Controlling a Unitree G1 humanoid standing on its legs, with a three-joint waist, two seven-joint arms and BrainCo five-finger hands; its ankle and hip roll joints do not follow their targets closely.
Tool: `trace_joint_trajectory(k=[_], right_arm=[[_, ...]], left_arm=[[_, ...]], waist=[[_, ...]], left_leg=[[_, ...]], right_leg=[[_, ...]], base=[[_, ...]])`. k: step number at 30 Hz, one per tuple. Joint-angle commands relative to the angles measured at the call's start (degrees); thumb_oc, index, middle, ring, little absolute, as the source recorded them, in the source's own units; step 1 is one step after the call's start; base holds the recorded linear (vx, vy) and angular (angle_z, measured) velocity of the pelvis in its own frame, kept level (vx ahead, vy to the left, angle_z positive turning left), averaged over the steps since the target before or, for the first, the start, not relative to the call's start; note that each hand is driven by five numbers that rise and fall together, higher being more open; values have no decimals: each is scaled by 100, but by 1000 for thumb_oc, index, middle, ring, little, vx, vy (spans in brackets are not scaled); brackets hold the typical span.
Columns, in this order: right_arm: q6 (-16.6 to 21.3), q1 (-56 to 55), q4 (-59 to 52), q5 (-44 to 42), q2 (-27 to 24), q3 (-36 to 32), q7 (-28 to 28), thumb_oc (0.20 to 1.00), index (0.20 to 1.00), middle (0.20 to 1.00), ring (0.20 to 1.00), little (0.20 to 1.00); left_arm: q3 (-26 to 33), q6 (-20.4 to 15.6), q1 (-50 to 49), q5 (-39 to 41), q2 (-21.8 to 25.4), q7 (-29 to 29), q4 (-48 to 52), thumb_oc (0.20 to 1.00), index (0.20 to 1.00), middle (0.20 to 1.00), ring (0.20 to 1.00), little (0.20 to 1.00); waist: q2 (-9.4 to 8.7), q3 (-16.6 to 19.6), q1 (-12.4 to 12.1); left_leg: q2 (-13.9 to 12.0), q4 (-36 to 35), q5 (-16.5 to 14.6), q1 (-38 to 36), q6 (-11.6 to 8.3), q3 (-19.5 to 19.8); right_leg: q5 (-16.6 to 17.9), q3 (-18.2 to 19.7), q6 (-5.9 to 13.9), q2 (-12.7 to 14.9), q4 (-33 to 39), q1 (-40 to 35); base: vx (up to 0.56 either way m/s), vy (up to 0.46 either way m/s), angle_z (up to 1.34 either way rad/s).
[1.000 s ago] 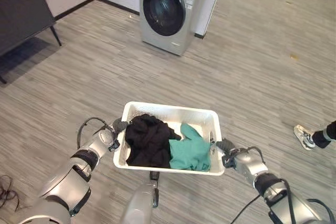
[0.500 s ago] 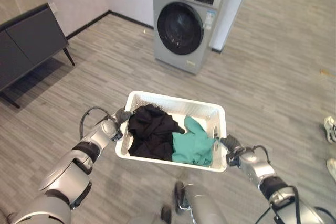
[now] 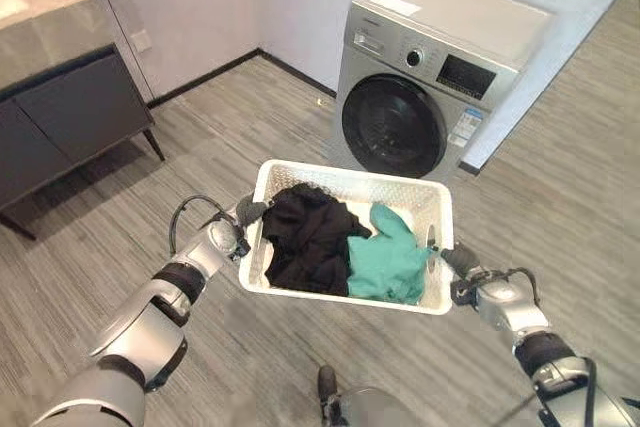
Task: Grab the laundry basket,head to the washer,open it,put in the laundry and shut it.
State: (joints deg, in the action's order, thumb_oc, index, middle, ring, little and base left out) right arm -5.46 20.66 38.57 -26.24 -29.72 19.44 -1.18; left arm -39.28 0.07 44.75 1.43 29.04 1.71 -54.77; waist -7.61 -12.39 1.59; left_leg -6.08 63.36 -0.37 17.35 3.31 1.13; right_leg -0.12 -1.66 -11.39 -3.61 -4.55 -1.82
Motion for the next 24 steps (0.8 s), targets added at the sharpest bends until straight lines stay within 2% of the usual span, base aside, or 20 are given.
trace_joint_trajectory(k=[1,2,3,4,6,7,9,12,15,20,24], right_arm=[[404,-289,-643,-526,-462,-258,-190,200,200,200,200,200],[456,-406,-682,-440,-416,-297,-175,200,200,200,200,200],[455,-407,-684,-439,-414,-299,-175,200,200,200,200,200],[513,-382,-626,-374,-336,-259,-181,200,200,200,200,200],[557,-283,-467,-317,-254,-176,-195,200,200,200,200,200],[566,-266,-407,-317,-237,-157,-188,200,200,200,200,200],[552,-270,-366,-289,-212,-147,-209,200,200,200,200,200],[583,-228,-359,-289,-160,-117,-247,200,200,200,200,200],[719,-431,-436,-313,-84,-401,-176,200,200,200,200,200],[751,-496,-322,-156,-88,-500,-168,200,200,200,200,200],[784,-515,-294,-92,-101,-570,-128,200,200,200,200,200]], left_arm=[[135,-39,446,58,217,172,-111,200,200,200,200,200],[183,-70,389,66,188,174,-68,200,200,200,200,200],[181,-70,390,66,189,174,-67,200,200,200,200,200],[210,-99,346,84,232,176,-50,200,200,200,200,200],[185,-138,273,121,291,178,-78,200,200,200,200,200],[171,-150,249,134,315,181,-98,200,200,200,200,200],[178,-159,215,136,316,173,-129,200,200,200,200,200],[267,-203,105,89,323,189,-288,200,200,200,200,200],[288,-278,54,-5,295,239,-372,200,200,200,200,200],[319,-341,81,64,346,250,-325,200,200,200,200,200],[344,-346,71,60,343,269,-309,200,200,200,200,200]], waist=[[157,173,-33],[205,82,-213],[178,92,-212],[258,70,-395],[338,69,-561],[362,51,-588],[412,47,-571],[526,149,-560],[583,294,-463],[675,363,-415],[678,376,-414]], left_leg=[[-148,-1723,84,-439,-369,100],[-20,-2533,94,-209,-464,84],[3,-2584,135,-217,-461,71],[257,-3807,221,-307,-576,431],[403,-4694,348,-471,-744,1024],[405,-4870,423,-498,-788,1172],[338,-5065,448,-616,-812,1158],[177,-5297,359,-941,-819,919],[241,-5561,270,-1219,-761,680],[326,-5781,192,-1348,-649,539],[372,-5796,158,-1325,-609,521]], right_leg=[[203,-77,1232,406,116,17],[57,57,1271,290,83,-200],[67,59,1272,315,87,-187],[-64,252,1339,224,90,-351],[-193,477,1400,125,80,-529],[-244,563,1400,110,46,-596],[-342,636,1402,79,-9,-652],[-480,835,1449,148,-81,-720],[-492,896,1566,404,-47,-736],[-466,981,1676,588,-1,-639],[-446,955,1714,657,58,-620]], base=[[381,-29,-30],[194,11,-31],[422,99,-48],[350,121,-83],[368,127,-116],[251,105,-106],[161,86,-86],[164,149,-116],[160,217,-49],[36,124,-15],[10,63,1]])
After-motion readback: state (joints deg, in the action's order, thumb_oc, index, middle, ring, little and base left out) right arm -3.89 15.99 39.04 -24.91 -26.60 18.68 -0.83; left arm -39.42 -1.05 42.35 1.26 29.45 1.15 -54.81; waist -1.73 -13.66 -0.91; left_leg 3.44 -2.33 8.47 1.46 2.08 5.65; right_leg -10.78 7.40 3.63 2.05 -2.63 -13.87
